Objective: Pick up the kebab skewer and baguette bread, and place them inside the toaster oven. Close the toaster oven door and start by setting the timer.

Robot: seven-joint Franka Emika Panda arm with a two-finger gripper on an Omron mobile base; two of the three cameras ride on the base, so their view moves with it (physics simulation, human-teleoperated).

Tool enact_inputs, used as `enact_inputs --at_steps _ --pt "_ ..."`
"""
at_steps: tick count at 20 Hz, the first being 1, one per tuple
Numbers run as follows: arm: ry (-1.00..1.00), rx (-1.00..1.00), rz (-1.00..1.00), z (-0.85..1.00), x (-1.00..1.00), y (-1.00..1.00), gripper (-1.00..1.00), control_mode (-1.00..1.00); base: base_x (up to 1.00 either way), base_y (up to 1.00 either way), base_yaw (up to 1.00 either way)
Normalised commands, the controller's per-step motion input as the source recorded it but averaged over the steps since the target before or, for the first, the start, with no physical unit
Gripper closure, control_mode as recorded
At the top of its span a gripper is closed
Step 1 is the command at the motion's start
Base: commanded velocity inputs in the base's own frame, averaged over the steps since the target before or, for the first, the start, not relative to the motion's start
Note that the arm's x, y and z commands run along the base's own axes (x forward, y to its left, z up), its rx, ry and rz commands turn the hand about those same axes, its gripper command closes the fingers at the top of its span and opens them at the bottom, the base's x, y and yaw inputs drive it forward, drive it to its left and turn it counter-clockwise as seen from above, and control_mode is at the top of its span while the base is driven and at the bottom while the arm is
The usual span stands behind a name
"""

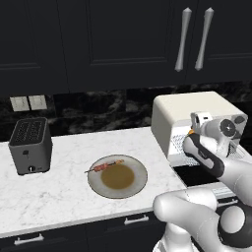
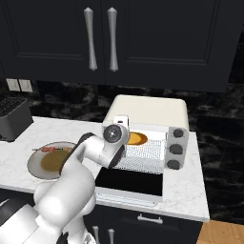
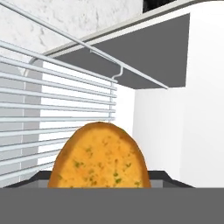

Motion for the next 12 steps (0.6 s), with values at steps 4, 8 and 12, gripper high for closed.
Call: enact_inputs --at_steps 4,8,12 --pt "0.05 0.00 0.02 0.00 0.01 0.00 -1.00 -1.00 0.00 0.00 0.00" --pt "0.12 0.00 0.00 0.00 -0.02 0.00 -1.00 -1.00 0.00 0.00 0.00" --pt "0.19 0.00 0.00 0.00 -0.22 0.00 -1.00 -1.00 0.00 0.00 0.00"
